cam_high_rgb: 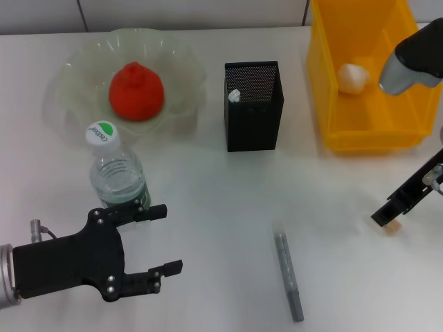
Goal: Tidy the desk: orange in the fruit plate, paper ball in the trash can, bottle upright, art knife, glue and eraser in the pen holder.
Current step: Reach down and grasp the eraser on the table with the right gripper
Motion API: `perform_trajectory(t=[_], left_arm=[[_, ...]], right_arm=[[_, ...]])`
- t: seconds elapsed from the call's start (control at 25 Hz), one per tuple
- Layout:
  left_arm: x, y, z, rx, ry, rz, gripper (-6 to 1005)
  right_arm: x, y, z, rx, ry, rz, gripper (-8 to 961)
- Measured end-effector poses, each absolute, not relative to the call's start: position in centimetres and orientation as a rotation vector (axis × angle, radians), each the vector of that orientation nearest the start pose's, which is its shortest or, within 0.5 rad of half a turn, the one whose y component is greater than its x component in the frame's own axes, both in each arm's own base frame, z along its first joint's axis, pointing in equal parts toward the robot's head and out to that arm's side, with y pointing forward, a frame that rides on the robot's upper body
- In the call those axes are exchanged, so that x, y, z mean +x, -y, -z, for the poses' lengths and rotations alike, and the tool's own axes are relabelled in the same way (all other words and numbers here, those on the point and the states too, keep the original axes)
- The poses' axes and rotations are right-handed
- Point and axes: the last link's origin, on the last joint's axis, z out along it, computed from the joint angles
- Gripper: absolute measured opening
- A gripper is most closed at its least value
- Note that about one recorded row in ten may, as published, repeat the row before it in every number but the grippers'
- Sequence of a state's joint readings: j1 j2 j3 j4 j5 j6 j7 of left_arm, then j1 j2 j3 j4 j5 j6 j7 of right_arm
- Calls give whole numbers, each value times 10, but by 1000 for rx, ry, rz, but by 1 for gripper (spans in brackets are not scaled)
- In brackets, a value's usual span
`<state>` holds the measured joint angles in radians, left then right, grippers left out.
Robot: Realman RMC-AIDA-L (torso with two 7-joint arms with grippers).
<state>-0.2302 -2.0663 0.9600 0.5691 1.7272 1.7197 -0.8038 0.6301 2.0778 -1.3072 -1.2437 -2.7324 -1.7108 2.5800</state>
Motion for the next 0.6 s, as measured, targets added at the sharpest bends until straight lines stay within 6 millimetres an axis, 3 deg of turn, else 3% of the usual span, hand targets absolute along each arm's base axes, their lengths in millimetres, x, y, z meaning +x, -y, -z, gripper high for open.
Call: perform_trajectory(t=[0.24, 0.6], left_arm=[[-300, -225, 22, -2749, 141, 867, 795], [-300, -226, 21, -2745, 140, 865, 795]], right_arm=[[220, -343, 0, -2526, -1130, 808, 404], [223, -342, 7, -2547, -1092, 850, 269]])
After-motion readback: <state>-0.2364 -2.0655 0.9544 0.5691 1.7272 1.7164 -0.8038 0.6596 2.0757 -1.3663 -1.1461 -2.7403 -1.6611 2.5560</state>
